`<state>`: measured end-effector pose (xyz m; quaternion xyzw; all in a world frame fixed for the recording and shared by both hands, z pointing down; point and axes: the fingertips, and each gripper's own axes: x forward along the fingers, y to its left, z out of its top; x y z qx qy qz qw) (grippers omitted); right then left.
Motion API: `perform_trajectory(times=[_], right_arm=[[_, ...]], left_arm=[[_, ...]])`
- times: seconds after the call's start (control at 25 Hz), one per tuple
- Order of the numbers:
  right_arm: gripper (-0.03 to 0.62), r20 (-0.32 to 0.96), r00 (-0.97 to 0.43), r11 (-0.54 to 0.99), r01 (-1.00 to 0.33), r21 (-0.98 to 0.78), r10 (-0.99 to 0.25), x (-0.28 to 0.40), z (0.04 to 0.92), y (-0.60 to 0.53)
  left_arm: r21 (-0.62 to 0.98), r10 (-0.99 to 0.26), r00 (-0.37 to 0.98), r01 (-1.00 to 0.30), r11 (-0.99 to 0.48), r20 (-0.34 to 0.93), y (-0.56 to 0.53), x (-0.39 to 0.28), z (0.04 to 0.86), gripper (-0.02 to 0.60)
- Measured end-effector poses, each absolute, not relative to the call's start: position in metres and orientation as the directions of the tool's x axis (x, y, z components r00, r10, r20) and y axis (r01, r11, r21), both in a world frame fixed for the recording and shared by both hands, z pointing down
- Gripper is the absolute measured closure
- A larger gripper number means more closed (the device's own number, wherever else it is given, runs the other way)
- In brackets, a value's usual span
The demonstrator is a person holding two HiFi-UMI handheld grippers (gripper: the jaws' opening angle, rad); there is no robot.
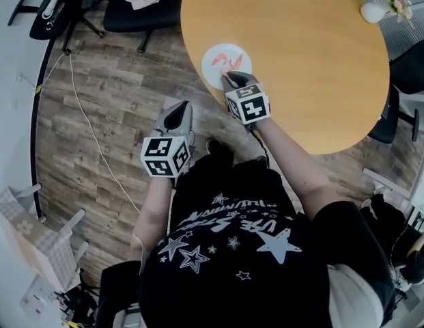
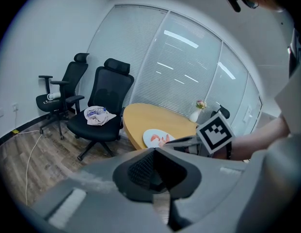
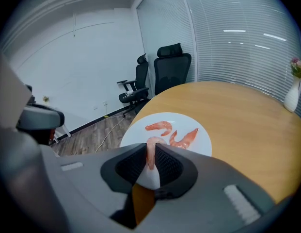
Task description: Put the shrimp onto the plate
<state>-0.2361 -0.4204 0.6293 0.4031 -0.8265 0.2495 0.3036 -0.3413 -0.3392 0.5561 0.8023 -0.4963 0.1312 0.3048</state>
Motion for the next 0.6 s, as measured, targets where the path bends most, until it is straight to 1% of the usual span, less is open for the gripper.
perform_trajectory(times=[0.48, 0.6], right_arm=[[0.531, 0.727, -0.436, 0.518, -0.846, -0.129, -0.531, -0.2351, 0.6328, -0.4236], [0.53, 0.724, -0.44, 0.508, -0.849, -0.143, -0.532, -0.2355, 0.6329, -0.4222]], left_arm=[[0.358, -0.717, 0.469, -0.878, -0.317, 0.516, -0.3398, -0.3429, 0.5575, 0.58], [0.358, -0.716, 0.469, -0.879, -0.316, 0.517, -0.3377, -0.3436, 0.5582, 0.58]])
